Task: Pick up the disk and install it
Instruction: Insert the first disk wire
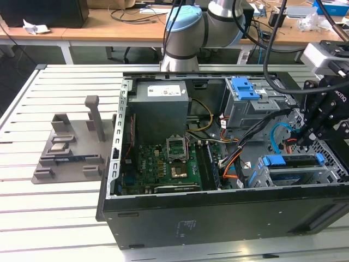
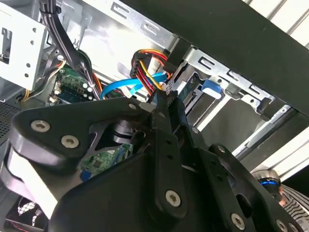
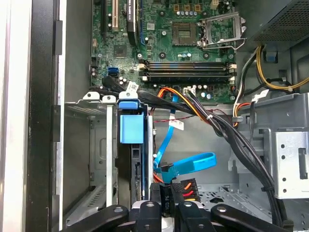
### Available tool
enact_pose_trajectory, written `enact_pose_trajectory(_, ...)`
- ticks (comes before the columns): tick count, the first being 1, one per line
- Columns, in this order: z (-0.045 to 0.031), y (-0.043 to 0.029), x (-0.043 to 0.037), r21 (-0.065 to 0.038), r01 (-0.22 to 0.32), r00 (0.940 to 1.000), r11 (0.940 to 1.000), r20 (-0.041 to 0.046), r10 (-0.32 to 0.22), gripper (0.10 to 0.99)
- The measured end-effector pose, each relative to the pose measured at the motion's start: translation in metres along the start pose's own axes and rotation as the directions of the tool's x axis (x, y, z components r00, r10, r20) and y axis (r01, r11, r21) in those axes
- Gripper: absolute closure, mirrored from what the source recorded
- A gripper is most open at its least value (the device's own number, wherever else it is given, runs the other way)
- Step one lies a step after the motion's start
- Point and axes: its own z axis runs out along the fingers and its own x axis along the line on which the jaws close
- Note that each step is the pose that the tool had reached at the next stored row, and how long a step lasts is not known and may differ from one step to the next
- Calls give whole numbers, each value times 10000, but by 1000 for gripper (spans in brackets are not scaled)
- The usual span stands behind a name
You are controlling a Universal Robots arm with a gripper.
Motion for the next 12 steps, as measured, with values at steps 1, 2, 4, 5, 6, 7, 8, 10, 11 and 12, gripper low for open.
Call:
enact_pose_trajectory(1,1,0,0,-1,1,10000,10000,1,-1,886)
enact_pose_trajectory(2,1,0,1,0,0,10000,10000,2,0,886)
enact_pose_trajectory(4,0,0,2,0,0,10000,10000,0,0,812)
enact_pose_trajectory(5,0,0,3,0,0,10000,10000,1,0,812)
enact_pose_trajectory(6,0,0,3,0,0,10000,10000,0,0,812)
enact_pose_trajectory(7,0,0,3,0,0,10000,10000,0,0,827)
enact_pose_trajectory(8,0,0,4,-1,0,10000,10000,1,0,894)
enact_pose_trajectory(10,0,0,5,0,0,10000,10000,0,0,922)
enact_pose_trajectory(11,0,0,5,0,0,10000,10000,1,0,922)
enact_pose_trajectory(12,0,0,6,0,0,10000,10000,0,0,922)
